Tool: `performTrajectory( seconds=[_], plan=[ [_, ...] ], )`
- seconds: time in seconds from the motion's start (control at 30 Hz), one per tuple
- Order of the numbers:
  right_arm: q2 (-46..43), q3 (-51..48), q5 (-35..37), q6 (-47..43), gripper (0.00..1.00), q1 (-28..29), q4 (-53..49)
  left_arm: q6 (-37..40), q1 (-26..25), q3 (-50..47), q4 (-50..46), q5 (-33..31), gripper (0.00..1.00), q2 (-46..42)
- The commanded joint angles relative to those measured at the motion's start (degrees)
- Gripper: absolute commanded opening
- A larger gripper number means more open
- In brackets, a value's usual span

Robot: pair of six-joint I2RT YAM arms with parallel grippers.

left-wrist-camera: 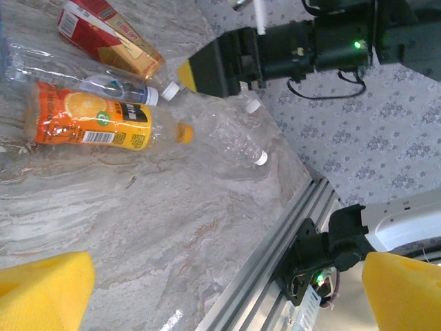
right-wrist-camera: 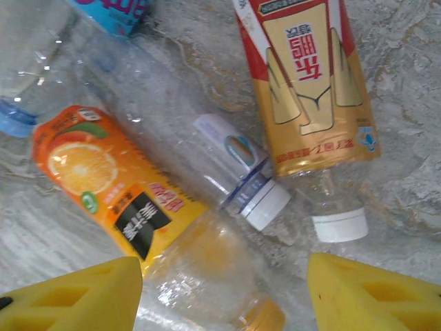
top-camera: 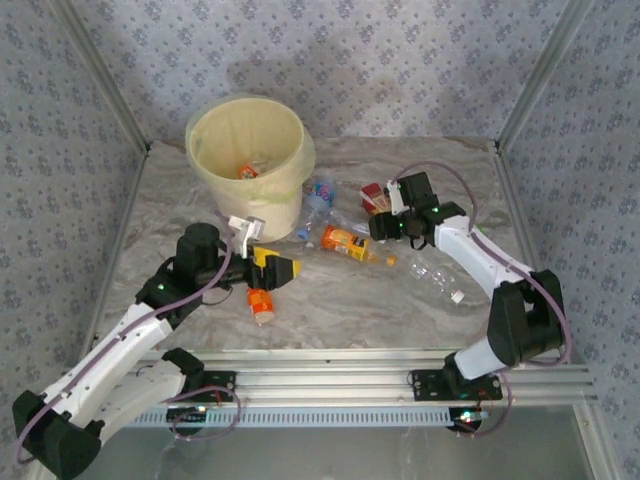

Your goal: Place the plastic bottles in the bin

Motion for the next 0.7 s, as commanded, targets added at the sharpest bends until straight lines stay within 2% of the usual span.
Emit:
performTrajectory(
  seconds=[0.0,0.17,0.5,0.67],
  plan=[
    [3.43,4.23,0.51,-4.42,0.65,-0.48,-2.84,-0.72,-0.67,-2.05,4.43,0.69,0.99,0.28],
    [9.38,10.58,-2.19,-9.88,0.63,0.13,-5.9,-1.49,-1.44,-3.6,6.47,-0.16,1.0,1.37],
    [21.04,19.13,2.77,-16.0,0.6,4.34,-10.58,-1.39,-3.27,-3.4,7.35,-1.93,1.0,3.65],
    [25.18,21.91,5.3,-17.55,0.62,5.5,-12.0,-1.53,-4.68,-3.46,7.78,-3.0,1.0,4.56]
  ],
)
